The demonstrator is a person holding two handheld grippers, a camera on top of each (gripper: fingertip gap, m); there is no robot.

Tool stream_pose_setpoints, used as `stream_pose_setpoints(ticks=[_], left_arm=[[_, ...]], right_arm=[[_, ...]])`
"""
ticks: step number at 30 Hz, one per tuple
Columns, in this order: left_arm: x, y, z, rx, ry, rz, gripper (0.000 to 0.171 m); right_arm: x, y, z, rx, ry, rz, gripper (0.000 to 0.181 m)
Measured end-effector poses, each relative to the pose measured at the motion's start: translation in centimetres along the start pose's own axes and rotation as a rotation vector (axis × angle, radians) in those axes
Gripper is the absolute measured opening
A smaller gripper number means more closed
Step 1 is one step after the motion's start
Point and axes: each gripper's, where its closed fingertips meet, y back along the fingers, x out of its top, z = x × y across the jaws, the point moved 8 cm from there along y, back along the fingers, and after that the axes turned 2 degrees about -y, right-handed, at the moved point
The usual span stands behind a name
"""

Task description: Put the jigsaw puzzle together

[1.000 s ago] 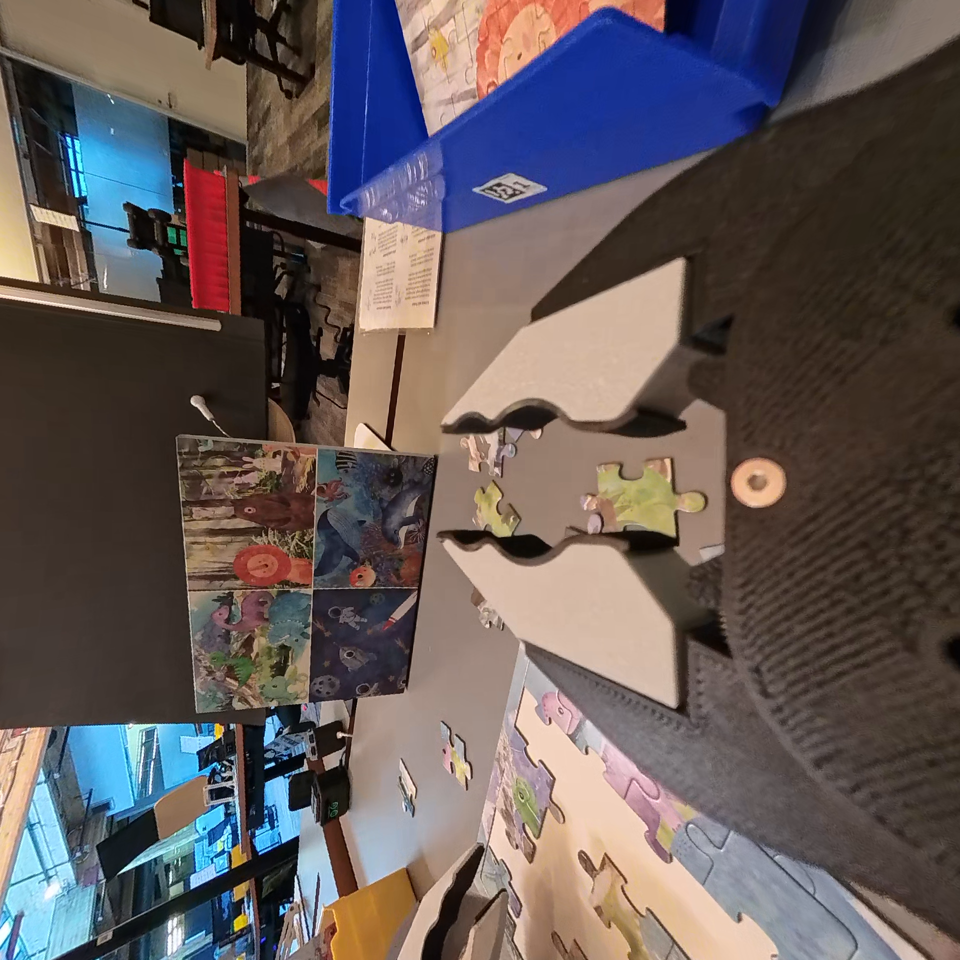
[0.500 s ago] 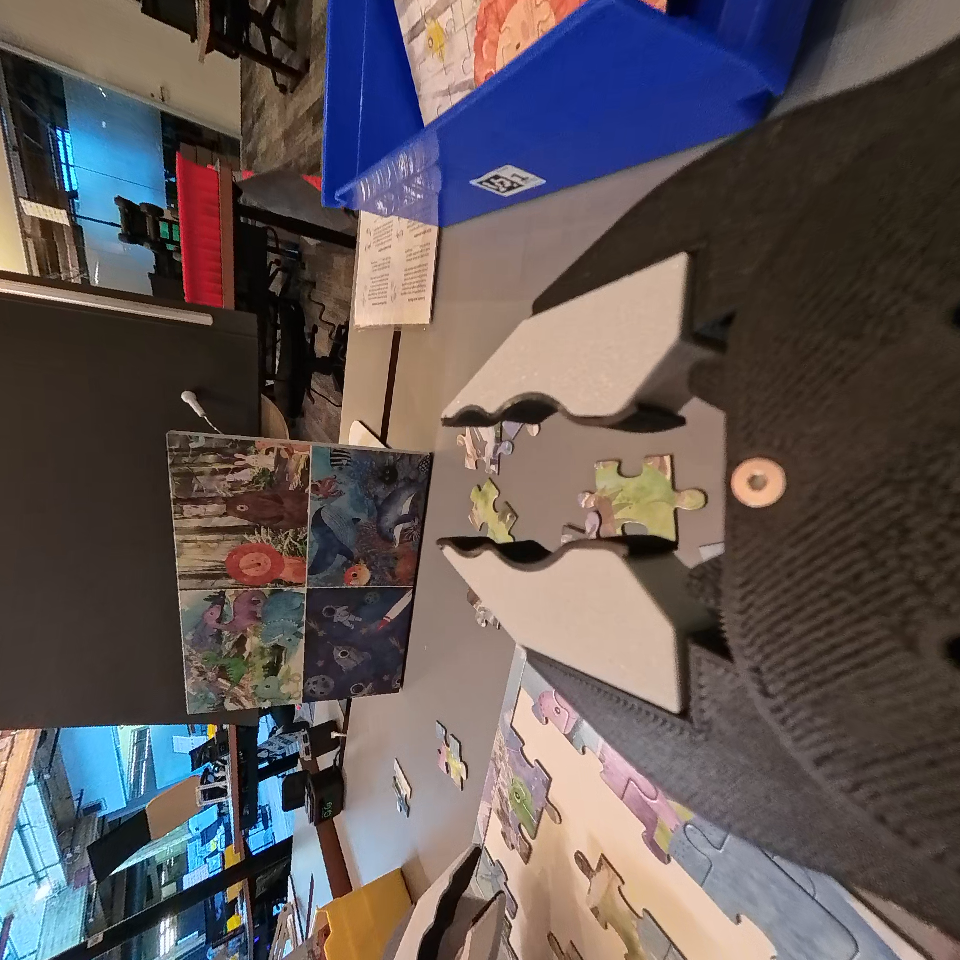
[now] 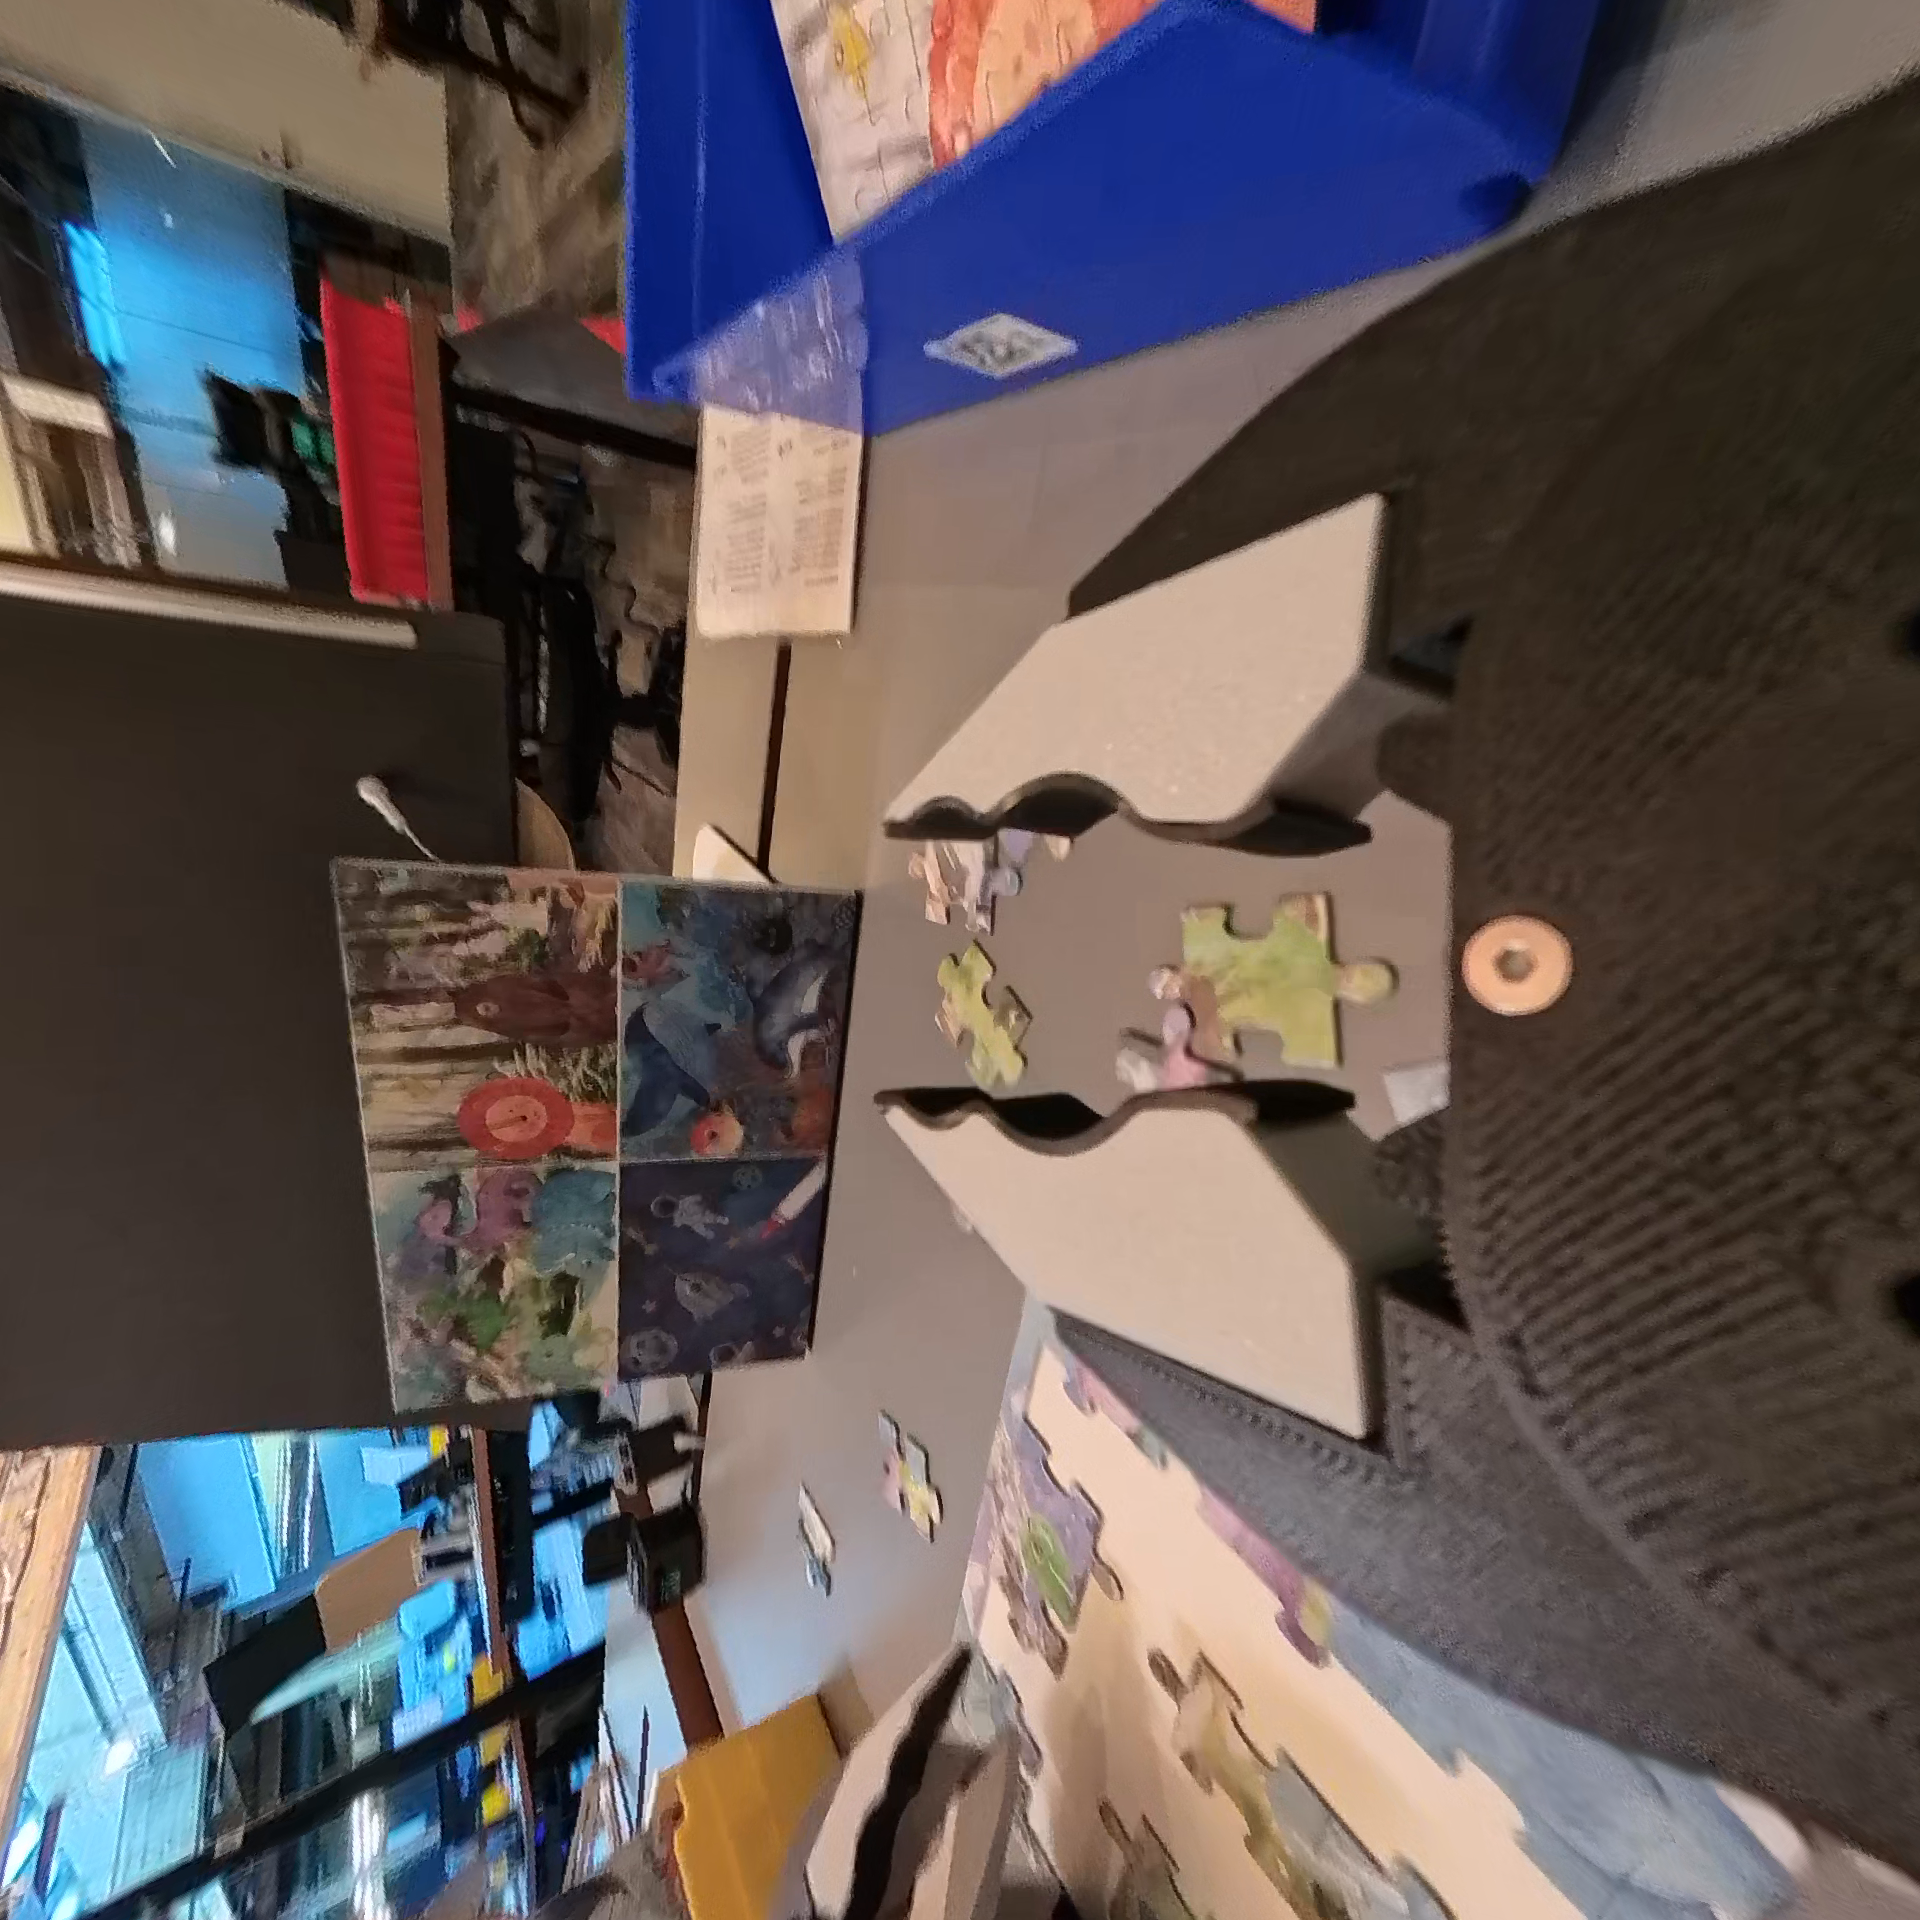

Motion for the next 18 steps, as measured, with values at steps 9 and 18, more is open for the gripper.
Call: stream_pose_setpoints(ticks=[9, 18], left_arm=[[0.1, 0.0, 0.0, -0.006, 0.006, 0.011, 0.026], [0.0, -0.2, 0.3, 0.012, -0.036, -0.019, 0.026]], right_arm=[[-3.4, 2.1, -3.0, 0.211, 0.393, -0.645, 0.052], [-6.0, 3.2, -1.9, 0.343, 0.125, -0.856, 0.061]])
